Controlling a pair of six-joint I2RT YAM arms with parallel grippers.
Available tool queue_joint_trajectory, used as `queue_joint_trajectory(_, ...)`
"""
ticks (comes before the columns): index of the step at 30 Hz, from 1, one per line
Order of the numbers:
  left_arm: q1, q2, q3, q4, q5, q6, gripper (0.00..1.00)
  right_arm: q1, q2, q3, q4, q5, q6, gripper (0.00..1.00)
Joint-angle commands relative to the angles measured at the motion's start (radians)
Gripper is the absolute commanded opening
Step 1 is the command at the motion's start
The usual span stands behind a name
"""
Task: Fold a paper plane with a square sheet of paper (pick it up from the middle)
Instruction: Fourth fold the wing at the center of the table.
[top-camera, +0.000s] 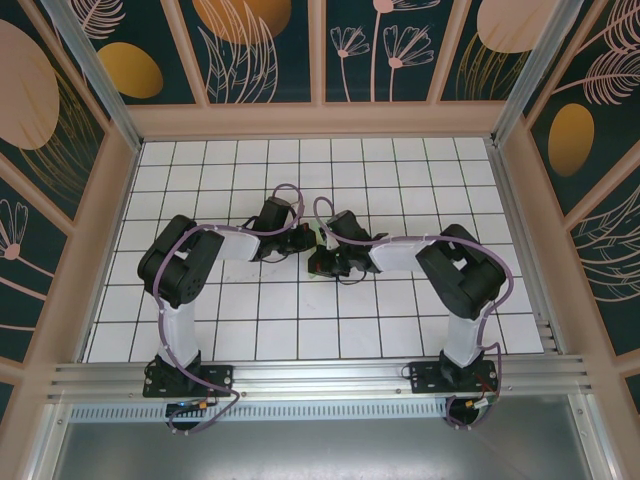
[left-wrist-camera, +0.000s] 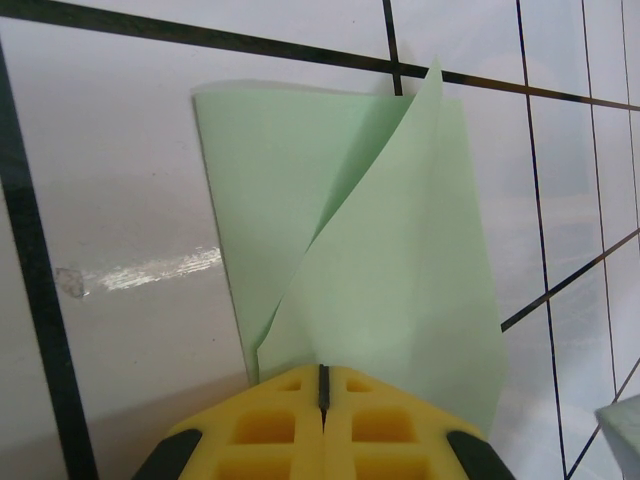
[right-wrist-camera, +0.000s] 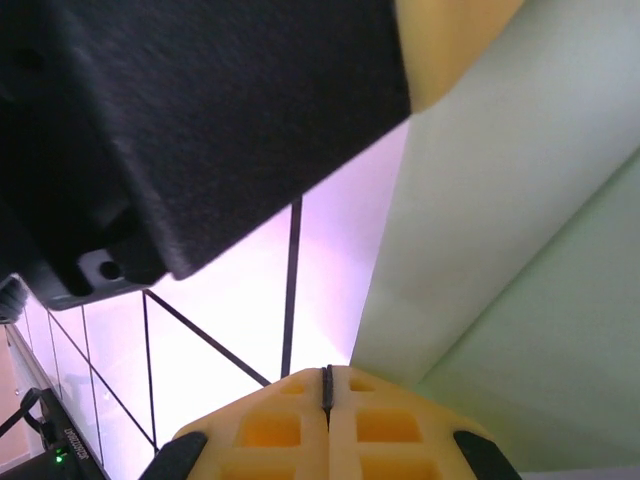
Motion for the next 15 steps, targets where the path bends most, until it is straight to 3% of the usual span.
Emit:
queue_joint_trajectory(1,0.004,0.026,-0.038,-0.112,-0.034,-0.005,0.04,0.009,0.019,0.016,-0.048,0.024,0.009,0.04)
queue_joint_trajectory(10,0.003,0.023,-0.036,-0.114,-0.034,-0.001,0.04,-0.001,-0.075,0.029,-0.035,0.060,0.010,0.10)
queue_joint_trajectory(15,0.003,0.020,-0.035,-0.112,-0.027,0.006,0.04,-0.054,-0.107,0.001,-0.023,0.102,0.026,0.15)
